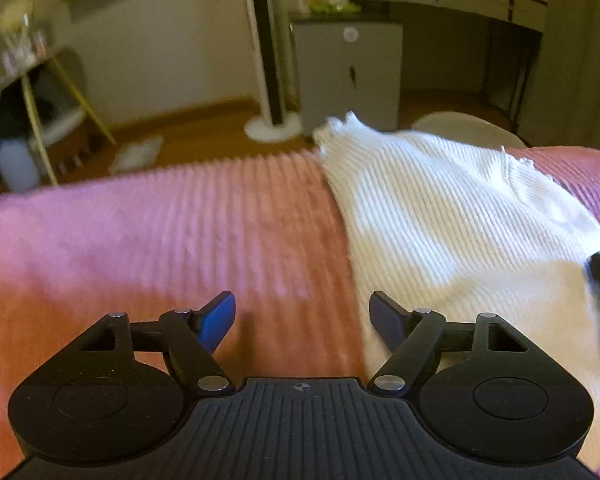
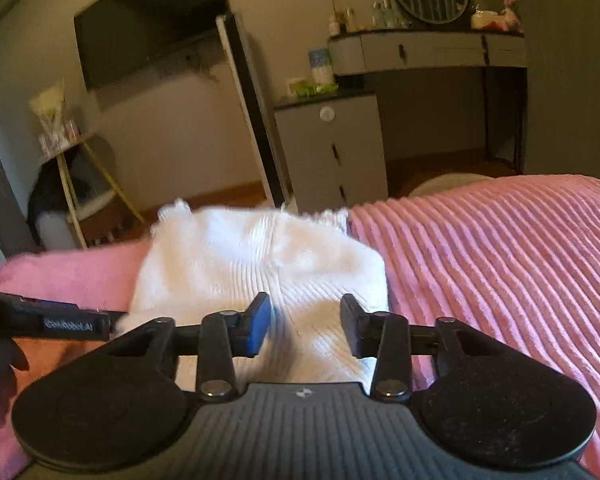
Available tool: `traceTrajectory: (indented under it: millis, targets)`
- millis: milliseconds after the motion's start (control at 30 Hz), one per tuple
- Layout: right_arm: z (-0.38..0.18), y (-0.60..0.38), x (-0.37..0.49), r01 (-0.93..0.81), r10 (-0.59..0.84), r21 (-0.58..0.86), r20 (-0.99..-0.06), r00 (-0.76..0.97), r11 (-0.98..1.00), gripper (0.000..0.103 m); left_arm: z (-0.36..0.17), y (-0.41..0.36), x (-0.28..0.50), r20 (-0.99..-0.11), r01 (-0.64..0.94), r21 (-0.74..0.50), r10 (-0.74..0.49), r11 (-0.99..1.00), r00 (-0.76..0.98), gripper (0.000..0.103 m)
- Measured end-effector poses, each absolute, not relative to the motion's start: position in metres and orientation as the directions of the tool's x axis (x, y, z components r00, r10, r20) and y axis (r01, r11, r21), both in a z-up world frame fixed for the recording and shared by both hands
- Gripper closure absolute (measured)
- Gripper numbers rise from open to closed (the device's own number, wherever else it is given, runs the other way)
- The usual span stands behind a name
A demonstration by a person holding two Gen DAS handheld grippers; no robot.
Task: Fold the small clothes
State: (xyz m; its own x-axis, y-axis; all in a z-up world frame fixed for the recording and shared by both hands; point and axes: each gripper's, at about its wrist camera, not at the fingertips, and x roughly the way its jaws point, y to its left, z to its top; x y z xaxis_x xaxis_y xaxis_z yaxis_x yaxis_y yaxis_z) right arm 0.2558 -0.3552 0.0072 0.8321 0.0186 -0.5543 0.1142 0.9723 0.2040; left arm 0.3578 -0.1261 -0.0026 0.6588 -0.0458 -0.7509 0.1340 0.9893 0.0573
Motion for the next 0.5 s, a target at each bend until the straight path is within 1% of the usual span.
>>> traceTrajectory:
  millis: [33,67,100,167,233,267,333,433,500]
  targets:
    - [0.0,-0.351,0.262,0.098,0.024,0.176,-0.583,0.812,0.98,0.054,-0.007,-0.127,0.359,-0.76,0.134,0.043,-0.055,0.99,0.648,0.024]
    - [-0.006,-0.347,0.267,0.085,0.018,0.141,-0.606,0.795,0.986,0.054,-0.012,-0.127,0.362,-0.769,0.136,0.036,-0.06,0.99,0.636,0.024]
    - [-0.007,-0.345,0.266,0.072,0.012,0.116,-0.603,0.797,0.991,0.054,-0.015,-0.126,0.361,-0.774,0.137,0.029,-0.064,0.99,0.63,0.024]
    - [0.0,-0.352,0.257,0.08,0.031,0.159,-0.593,0.804,0.984,0.049,-0.012,-0.115,0.358,-0.781,0.134,-0.02,-0.099,0.991,0.617,0.024]
    - [0.007,-0.369,0.237,0.106,0.065,0.271,-0.555,0.829,0.957,0.024,-0.007,-0.105,0.352,-0.787,0.154,-0.065,-0.146,0.986,0.6,0.025]
    - [0.007,-0.379,0.227,0.122,0.079,0.325,-0.541,0.838,0.938,0.023,-0.003,-0.099,0.349,-0.785,0.17,-0.089,-0.175,0.981,0.595,0.025]
    - [0.003,-0.397,0.215,0.151,0.11,0.415,-0.541,0.834,0.897,0.023,0.0,-0.09,0.345,-0.782,0.186,-0.148,-0.23,0.971,0.58,0.025]
    - [-0.011,-0.415,0.201,0.181,0.163,0.517,-0.55,0.819,0.837,0.023,0.002,-0.083,0.341,-0.784,0.177,-0.23,-0.29,0.957,0.55,0.026]
    - [-0.019,-0.421,0.197,0.185,0.206,0.58,-0.541,0.815,0.793,0.023,0.003,-0.085,0.336,-0.778,0.198,-0.253,-0.321,0.947,0.54,0.026]
